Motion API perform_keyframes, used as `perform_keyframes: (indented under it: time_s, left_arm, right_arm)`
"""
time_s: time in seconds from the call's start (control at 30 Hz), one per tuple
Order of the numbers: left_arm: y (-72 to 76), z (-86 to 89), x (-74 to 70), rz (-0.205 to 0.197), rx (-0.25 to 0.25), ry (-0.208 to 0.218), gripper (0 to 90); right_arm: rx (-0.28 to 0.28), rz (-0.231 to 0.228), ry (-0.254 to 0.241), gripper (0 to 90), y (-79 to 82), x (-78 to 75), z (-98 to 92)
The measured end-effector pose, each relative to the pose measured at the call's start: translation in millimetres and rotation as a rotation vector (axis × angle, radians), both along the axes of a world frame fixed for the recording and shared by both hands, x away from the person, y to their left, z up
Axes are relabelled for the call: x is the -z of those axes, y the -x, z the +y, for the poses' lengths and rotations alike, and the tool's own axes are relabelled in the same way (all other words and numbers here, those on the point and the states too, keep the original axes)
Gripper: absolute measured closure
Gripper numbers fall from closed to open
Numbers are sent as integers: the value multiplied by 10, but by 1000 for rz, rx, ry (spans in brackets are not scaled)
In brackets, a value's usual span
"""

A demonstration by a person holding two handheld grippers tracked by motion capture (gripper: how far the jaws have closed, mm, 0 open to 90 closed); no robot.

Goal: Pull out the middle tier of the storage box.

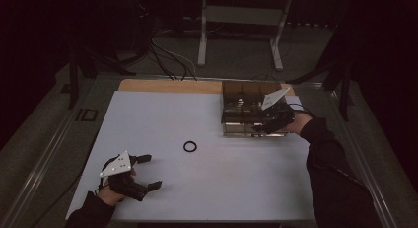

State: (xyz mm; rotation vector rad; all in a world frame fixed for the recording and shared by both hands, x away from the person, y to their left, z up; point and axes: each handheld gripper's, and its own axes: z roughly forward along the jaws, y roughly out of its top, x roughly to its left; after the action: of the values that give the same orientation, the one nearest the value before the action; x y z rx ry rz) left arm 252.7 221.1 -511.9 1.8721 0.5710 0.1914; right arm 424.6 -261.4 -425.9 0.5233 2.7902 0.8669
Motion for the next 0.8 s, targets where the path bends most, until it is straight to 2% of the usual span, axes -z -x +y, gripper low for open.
perform_keyframes:
  time_s: [0.07, 0.17, 0.2, 0.23, 0.37, 0.47, 0.8]
  left_arm:
    - [4, -2, 0, -1, 1, 1, 10]
    - [4, -1, -2, -2, 2, 1, 10]
    - [4, -1, -2, -2, 1, 1, 10]
    - [4, -1, -2, -2, 2, 1, 10]
    - [2, -2, 0, 0, 3, 2, 10]
    - [1, -2, -1, 0, 4, 2, 10]
    - [-3, -3, 2, 1, 4, 0, 10]
  right_arm:
    - [42, 35, -6, 281, -13, -7, 30]
    - [63, 47, -27, 219, -23, -9, 67]
    - [71, 67, -38, 189, -25, -12, 78]
    - [57, 72, -55, 162, -26, -12, 83]
    - [59, 76, -91, 99, 2, -16, 140]
    - [79, 72, -110, 0, 4, -18, 190]
    - [138, 14, -160, 0, -24, -119, 340]
